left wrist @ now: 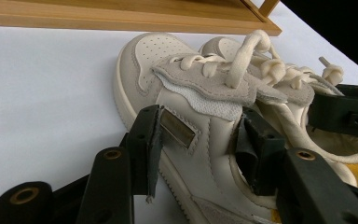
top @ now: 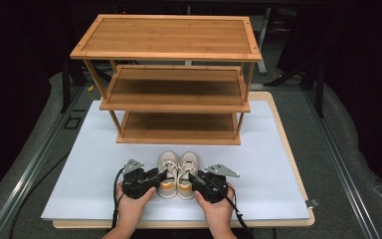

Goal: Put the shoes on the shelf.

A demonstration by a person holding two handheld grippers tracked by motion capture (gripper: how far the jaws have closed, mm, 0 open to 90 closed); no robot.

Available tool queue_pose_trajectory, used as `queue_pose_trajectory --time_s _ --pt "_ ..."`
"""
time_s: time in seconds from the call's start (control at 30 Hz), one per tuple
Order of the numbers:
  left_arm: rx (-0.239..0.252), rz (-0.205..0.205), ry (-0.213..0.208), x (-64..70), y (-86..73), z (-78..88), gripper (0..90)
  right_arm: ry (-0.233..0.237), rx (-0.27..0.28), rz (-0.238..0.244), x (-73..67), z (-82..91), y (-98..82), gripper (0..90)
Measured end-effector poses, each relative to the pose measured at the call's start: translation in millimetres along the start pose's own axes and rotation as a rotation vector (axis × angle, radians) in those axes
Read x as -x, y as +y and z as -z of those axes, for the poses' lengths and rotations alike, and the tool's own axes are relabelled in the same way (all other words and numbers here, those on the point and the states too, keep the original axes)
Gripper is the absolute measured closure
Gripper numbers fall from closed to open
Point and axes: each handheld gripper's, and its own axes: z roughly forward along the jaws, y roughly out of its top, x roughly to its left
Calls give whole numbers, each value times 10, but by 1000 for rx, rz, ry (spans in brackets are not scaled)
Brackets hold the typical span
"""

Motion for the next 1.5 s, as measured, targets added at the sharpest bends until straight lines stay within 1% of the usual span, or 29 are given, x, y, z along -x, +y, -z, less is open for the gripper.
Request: queue_pose_trajectory --time_s 0.1,0.13,0.17,0.2,0.27,0.33,0.37,0.43,0.47,0.5,0.53,0.57,0.6,0.8,0.87,0.9,0.97,1.0,1.13,1.2,1.33,1.4,1.43,1.5 --pt "4 0 7 11 -3 -3 546 -3 -11 -27 -5 -39 -8 554" --pt "0 -2 8 6 -2 -1 549 -18 -6 -17 -16 -55 -15 550" --pt "1 -2 5 2 -2 -2 550 -21 -6 -3 -19 -58 -13 551" --pt "4 2 3 1 -2 -4 551 -19 -7 -7 -11 -59 -11 553" --pt "4 -4 8 6 -4 -6 555 -19 -10 -17 -1 -60 -6 555" --pt "7 -2 8 6 -10 -5 557 -17 -12 -13 1 -56 -8 556" --pt "12 1 5 3 -15 -5 557 -10 -2 -16 2 -59 -15 555" --pt "23 10 2 0 -27 -6 557 -13 12 -25 4 -59 -33 555" --pt "24 10 3 0 -28 -6 558 1 17 -38 10 -55 -42 556" --pt "23 12 4 0 -29 -5 558 -10 18 -43 10 -52 -47 556" --pt "25 15 4 0 -31 -5 557 2 28 -48 14 -55 -54 557" --pt "29 17 4 2 -34 -5 558 2 25 -52 14 -50 -58 558" --pt "33 20 3 2 -38 -6 558 1 39 -55 12 -58 -64 559" --pt "54 43 11 16 -64 -7 558 2 38 -59 8 -54 -68 563" --pt "59 48 13 18 -69 -8 558 -8 34 -60 -1 -50 -70 565" --pt "61 52 15 23 -71 -9 559 -2 40 -62 -1 -54 -71 565" --pt "64 51 19 31 -74 -11 560 -1 34 -64 -1 -51 -70 566" --pt "64 52 19 32 -74 -10 560 -4 40 -62 -4 -57 -69 567" --pt "59 53 29 40 -64 -13 569 0 28 -71 -2 -57 -52 573" --pt "58 55 33 45 -62 -14 572 -10 28 -70 -11 -59 -43 579" --pt "60 62 41 57 -61 -13 576 -3 16 -72 -17 -49 -30 590" --pt "58 66 43 66 -58 -11 577 -4 24 -71 -16 -56 -23 596" --pt "56 68 44 73 -54 -7 577 0 14 -74 -11 -46 -15 599" --pt "51 59 45 78 -47 -1 578 -3 13 -81 -7 -42 -8 603"
